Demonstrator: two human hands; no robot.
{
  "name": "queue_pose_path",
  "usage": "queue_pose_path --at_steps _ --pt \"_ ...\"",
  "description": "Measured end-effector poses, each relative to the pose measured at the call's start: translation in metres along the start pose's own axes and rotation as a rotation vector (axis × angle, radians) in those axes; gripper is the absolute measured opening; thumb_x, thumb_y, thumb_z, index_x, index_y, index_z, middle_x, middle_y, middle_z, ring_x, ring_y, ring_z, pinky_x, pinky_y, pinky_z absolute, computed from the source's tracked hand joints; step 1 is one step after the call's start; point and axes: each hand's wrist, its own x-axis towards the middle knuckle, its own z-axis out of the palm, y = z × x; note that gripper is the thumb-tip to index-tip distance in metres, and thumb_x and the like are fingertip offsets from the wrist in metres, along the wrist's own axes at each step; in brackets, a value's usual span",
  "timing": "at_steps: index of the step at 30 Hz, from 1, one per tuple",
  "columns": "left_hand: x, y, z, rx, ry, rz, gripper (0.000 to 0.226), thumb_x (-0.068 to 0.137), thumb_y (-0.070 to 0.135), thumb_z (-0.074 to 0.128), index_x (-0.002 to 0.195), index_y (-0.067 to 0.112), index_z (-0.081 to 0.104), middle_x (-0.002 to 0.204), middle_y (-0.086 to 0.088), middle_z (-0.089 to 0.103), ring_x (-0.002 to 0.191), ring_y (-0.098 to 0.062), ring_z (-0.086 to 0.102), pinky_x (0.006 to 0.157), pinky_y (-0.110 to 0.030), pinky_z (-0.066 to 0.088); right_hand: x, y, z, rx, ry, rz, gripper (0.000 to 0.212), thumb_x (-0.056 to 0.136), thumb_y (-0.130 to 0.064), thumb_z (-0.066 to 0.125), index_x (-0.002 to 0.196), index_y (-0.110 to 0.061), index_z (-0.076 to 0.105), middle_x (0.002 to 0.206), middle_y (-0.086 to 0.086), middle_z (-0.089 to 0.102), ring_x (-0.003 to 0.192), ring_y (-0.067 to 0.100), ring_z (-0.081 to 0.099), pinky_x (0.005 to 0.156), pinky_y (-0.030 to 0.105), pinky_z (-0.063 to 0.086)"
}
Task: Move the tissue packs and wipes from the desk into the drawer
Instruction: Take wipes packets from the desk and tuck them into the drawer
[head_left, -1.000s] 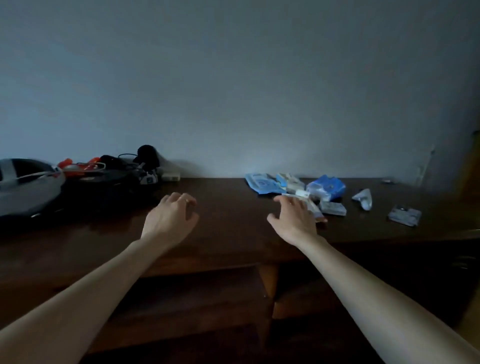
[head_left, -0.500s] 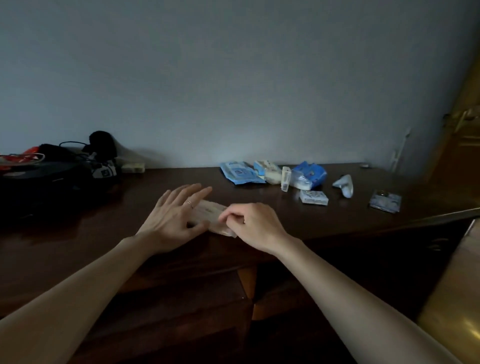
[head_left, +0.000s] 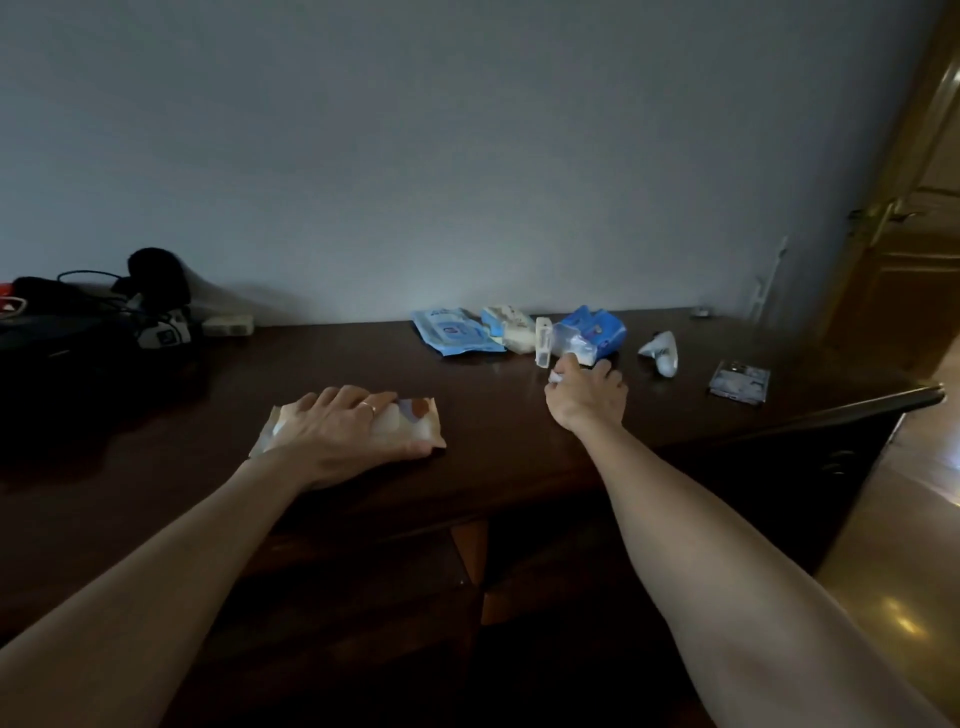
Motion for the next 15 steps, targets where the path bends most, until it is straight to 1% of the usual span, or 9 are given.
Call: queue_pose_path --at_steps 3,5,7,9,10,11,12,13,15 --pt "-0.015 0.012 -0.012 -0.024 -0.006 -0.022 0.117 0.052 0.107 0.026 0.150 0.043 0.032 0.149 0.003 0.040 0.139 -0.022 0.033 0.112 -0.044 0.025 -0.029 -0.007 -0.010 0.082 -0.034 -0.177 0.030 0.096 -0.045 0.053 0.122 -0.031 0.053 0.138 0.018 0.043 0.123 0.039 0.044 0.098 0.047 0.043" --pt "-0.036 0.027 -0.021 -0.005 0.031 0.002 0.116 0.054 0.107 0.027 0.148 0.039 0.039 0.143 0.001 0.047 0.134 -0.023 0.040 0.107 -0.043 0.032 -0.065 -0.017 -0.013 0.184 -0.045 -0.326 0.029 0.090 -0.049 0.058 0.115 -0.034 0.054 0.129 0.011 0.047 0.121 0.034 0.045 0.092 0.044 0.046" --pt "-0.070 0.045 -0.019 0.112 0.130 0.094 0.116 0.056 0.107 0.024 0.142 0.032 0.048 0.131 -0.002 0.054 0.123 -0.026 0.049 0.098 -0.045 0.040 -0.114 -0.024 -0.008 0.330 0.018 -0.471 0.028 0.084 -0.052 0.059 0.108 -0.038 0.055 0.117 0.004 0.051 0.113 0.028 0.050 0.088 0.042 0.048" --pt "-0.111 0.056 -0.003 0.273 0.288 0.224 0.111 0.064 0.101 0.027 0.134 0.019 0.056 0.117 -0.008 0.059 0.107 -0.032 0.056 0.086 -0.048 0.045 -0.169 -0.026 0.006 0.527 0.177 -0.573 0.031 0.082 -0.047 0.056 0.110 -0.036 0.060 0.115 0.000 0.054 0.112 0.024 0.050 0.095 0.041 0.047" --pt "-0.131 0.058 0.005 0.313 0.379 0.269 0.099 0.073 0.091 0.033 0.130 0.013 0.058 0.113 -0.010 0.060 0.101 -0.034 0.057 0.080 -0.048 0.044 -0.194 -0.025 0.014 0.628 0.280 -0.592 0.032 0.083 -0.042 0.058 0.112 -0.032 0.064 0.117 0.000 0.055 0.114 0.023 0.050 0.099 0.038 0.045" --pt "-0.147 0.057 0.013 0.314 0.481 0.295 0.081 0.084 0.076 0.039 0.127 0.009 0.059 0.110 -0.012 0.060 0.097 -0.036 0.057 0.075 -0.048 0.043 -0.218 -0.024 0.023 0.713 0.370 -0.588 0.032 0.083 -0.036 0.062 0.114 -0.028 0.066 0.120 0.001 0.055 0.115 0.022 0.050 0.102 0.032 0.042" --pt "-0.161 0.055 0.020 0.284 0.582 0.302 0.062 0.092 0.059 0.044 0.123 0.008 0.061 0.107 -0.012 0.061 0.094 -0.036 0.056 0.072 -0.048 0.041 -0.241 -0.023 0.031 0.782 0.419 -0.582 0.033 0.083 -0.030 0.065 0.115 -0.023 0.067 0.123 0.002 0.055 0.116 0.022 0.050 0.102 0.024 0.040" --pt "-0.173 0.051 0.027 0.242 0.656 0.293 0.050 0.095 0.050 0.048 0.120 0.008 0.061 0.105 -0.011 0.061 0.091 -0.035 0.056 0.071 -0.048 0.040 -0.261 -0.021 0.040 0.842 0.416 -0.590 0.034 0.083 -0.027 0.066 0.117 -0.019 0.067 0.124 0.005 0.055 0.116 0.022 0.050 0.100 0.017 0.037" --pt "-0.202 0.044 0.048 0.156 0.685 0.274 0.047 0.094 0.050 0.055 0.118 0.009 0.060 0.102 -0.008 0.061 0.088 -0.031 0.053 0.071 -0.046 0.039 -0.297 -0.017 0.063 0.913 0.319 -0.618 0.038 0.085 -0.025 0.065 0.121 -0.013 0.063 0.124 0.007 0.056 0.116 0.020 0.051 0.094 0.012 0.038"
